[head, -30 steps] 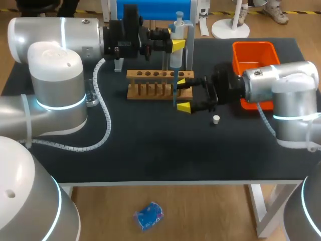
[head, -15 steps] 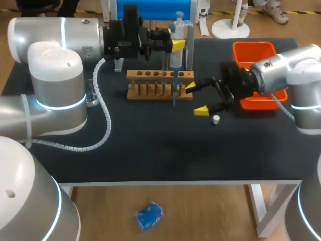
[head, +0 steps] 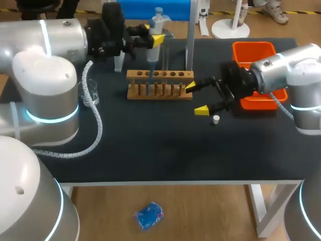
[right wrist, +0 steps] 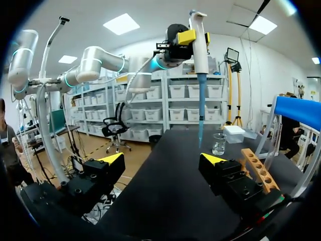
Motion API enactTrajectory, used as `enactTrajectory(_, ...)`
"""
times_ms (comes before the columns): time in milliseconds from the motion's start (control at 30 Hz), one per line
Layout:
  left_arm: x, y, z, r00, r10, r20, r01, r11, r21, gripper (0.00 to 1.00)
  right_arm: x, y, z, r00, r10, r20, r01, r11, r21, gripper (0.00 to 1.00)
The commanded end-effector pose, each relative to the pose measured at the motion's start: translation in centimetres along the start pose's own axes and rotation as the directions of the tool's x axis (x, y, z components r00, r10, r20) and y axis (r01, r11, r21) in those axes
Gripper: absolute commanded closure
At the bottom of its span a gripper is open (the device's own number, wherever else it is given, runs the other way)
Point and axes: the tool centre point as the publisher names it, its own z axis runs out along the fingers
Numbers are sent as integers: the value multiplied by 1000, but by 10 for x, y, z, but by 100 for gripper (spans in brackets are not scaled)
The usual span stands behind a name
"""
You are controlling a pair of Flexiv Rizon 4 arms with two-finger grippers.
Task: Invert the test tube, pick up the pipette, mount the tip to pipette, aspirate from beaker and dispense into the tube, eject the tip, return the pipette, and cap with the stopper.
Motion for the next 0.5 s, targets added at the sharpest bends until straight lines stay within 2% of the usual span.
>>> enactTrajectory(33,8,8,-33,980,-11,198,15,1000,-16,100,0,1,-1,1000,0,-1,0,1000,2,0)
enactTrajectory(100,6,13,-37,957,-24,291,34,999,-30,100,0,1,-1,1000,0,-1,0,1000,2,0)
enactTrajectory(233,0,19,-47,906,-86,416,79,996,34,100,0,1,-1,1000,0,-1,0,1000,2,0)
enactTrajectory(267,0,19,-47,904,-111,412,97,994,55,100,0,1,-1,1000,0,-1,0,1000,2,0)
enactTrajectory(500,0,19,-47,904,-111,412,97,994,55,100,0,1,-1,1000,0,-1,0,1000,2,0)
